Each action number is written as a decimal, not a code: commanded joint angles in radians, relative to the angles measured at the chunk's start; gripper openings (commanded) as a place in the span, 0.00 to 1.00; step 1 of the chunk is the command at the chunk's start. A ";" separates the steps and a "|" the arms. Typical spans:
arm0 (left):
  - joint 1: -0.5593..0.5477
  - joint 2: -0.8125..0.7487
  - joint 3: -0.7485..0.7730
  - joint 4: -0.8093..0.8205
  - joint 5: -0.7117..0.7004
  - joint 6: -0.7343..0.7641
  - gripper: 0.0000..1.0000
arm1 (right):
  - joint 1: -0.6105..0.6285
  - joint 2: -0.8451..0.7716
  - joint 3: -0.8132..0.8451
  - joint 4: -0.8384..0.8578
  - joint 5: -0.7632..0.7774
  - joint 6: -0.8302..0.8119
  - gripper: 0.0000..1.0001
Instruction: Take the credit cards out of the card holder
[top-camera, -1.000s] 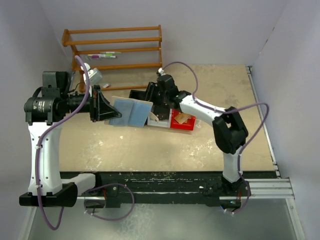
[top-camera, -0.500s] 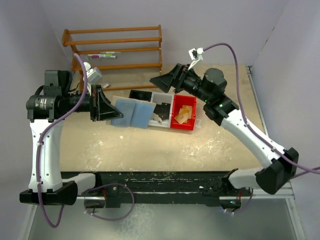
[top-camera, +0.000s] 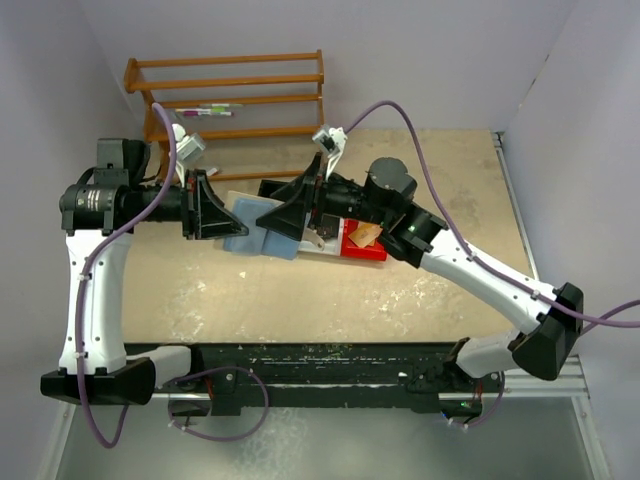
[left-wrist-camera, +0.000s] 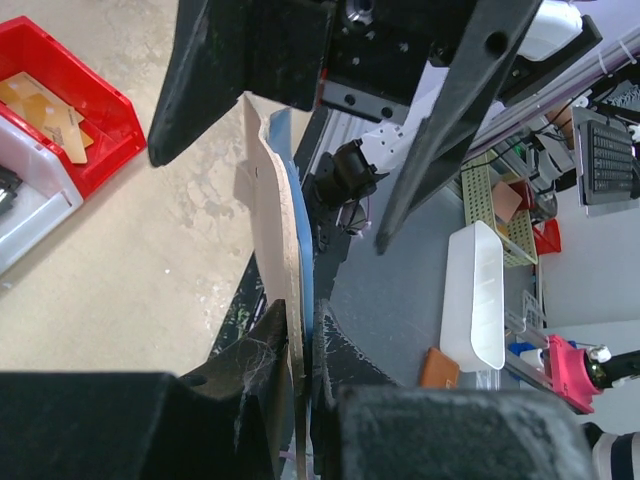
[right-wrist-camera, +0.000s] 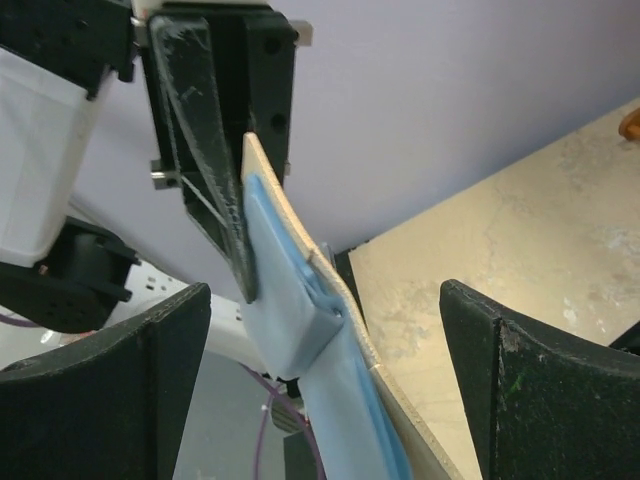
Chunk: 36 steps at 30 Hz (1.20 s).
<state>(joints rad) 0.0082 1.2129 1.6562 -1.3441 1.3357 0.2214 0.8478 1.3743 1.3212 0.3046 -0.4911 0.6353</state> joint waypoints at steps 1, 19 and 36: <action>0.001 -0.003 0.007 0.018 0.073 -0.008 0.00 | 0.007 0.011 0.053 -0.014 -0.023 -0.083 0.94; 0.001 0.009 0.016 0.007 0.249 -0.038 0.36 | -0.036 -0.013 -0.055 0.123 -0.151 0.039 0.09; 0.001 -0.010 -0.002 0.018 -0.002 -0.002 0.38 | -0.061 -0.041 -0.113 0.216 -0.214 0.109 0.00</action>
<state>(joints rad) 0.0124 1.2209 1.6558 -1.3445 1.4139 0.1951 0.7860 1.3670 1.1889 0.4294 -0.6731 0.7208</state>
